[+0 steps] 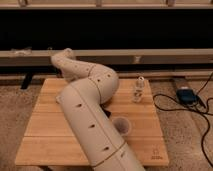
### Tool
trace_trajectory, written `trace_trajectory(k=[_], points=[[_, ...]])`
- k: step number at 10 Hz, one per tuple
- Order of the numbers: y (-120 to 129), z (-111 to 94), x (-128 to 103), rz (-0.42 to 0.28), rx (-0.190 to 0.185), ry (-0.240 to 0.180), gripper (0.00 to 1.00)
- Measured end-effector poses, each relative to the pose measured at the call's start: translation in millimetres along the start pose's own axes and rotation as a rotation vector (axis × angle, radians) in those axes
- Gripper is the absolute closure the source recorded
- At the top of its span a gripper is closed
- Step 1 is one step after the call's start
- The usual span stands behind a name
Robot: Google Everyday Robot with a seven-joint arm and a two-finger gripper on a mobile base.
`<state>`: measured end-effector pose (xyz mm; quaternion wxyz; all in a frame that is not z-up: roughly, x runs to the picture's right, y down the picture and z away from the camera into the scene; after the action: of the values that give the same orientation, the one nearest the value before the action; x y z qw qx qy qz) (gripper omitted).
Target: Place the pepper on the white sponge
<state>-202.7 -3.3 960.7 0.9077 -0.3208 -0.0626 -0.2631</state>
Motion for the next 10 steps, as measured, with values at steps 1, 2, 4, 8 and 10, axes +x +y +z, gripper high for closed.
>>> trace_trajectory(k=[1, 2, 4, 8, 10], points=[[2, -7, -1, -0.003, 0.009, -0.002, 1.00], [5, -12, -3, -0.006, 0.015, -0.010, 1.00], [15, -20, -17, -0.028, 0.022, -0.037, 1.00], [36, -30, -62, -0.108, 0.018, -0.077, 1.00], [35, -33, -77, -0.149, 0.019, -0.089, 1.00]])
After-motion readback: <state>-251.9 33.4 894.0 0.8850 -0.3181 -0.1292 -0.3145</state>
